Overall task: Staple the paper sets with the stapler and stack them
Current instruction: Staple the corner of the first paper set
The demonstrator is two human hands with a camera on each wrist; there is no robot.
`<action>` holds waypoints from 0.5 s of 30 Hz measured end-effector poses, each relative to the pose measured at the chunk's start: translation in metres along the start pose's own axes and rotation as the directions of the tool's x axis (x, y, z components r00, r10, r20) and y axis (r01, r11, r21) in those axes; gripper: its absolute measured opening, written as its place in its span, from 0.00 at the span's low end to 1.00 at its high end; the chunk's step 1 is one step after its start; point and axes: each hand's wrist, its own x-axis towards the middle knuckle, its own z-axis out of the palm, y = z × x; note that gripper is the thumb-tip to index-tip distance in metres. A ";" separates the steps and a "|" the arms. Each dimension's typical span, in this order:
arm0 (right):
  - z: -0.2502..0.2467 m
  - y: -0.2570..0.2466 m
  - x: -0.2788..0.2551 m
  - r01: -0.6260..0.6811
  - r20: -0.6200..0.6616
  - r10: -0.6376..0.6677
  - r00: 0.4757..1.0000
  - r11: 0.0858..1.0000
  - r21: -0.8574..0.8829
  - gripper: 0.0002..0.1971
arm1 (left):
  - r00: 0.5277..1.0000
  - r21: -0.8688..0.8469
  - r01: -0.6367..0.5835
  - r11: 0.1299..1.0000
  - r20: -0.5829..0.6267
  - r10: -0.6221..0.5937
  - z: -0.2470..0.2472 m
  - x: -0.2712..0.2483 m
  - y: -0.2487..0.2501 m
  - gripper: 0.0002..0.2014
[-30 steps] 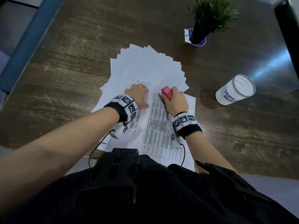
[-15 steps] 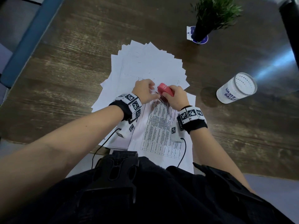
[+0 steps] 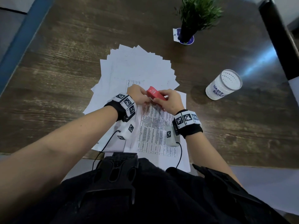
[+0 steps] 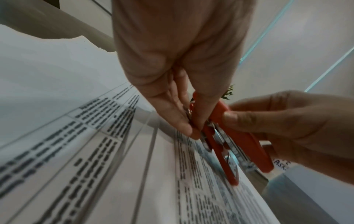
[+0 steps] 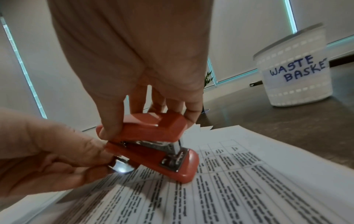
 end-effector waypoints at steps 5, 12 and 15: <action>-0.008 0.013 -0.007 -0.075 -0.037 0.072 0.997 0.992 -0.100 0.14 | 1.000 -0.058 0.016 0.998 0.006 -0.015 -0.009 0.001 0.006 0.08; -0.029 0.042 -0.010 -0.246 -0.137 0.223 0.965 0.950 -0.192 0.13 | 0.978 -0.022 -0.208 0.978 -0.021 0.207 0.001 -0.002 0.053 0.09; -0.049 0.071 -0.015 -0.370 -0.172 0.338 0.925 0.906 -0.208 0.14 | 0.944 0.041 -0.329 0.944 0.037 0.327 0.021 -0.002 0.098 0.10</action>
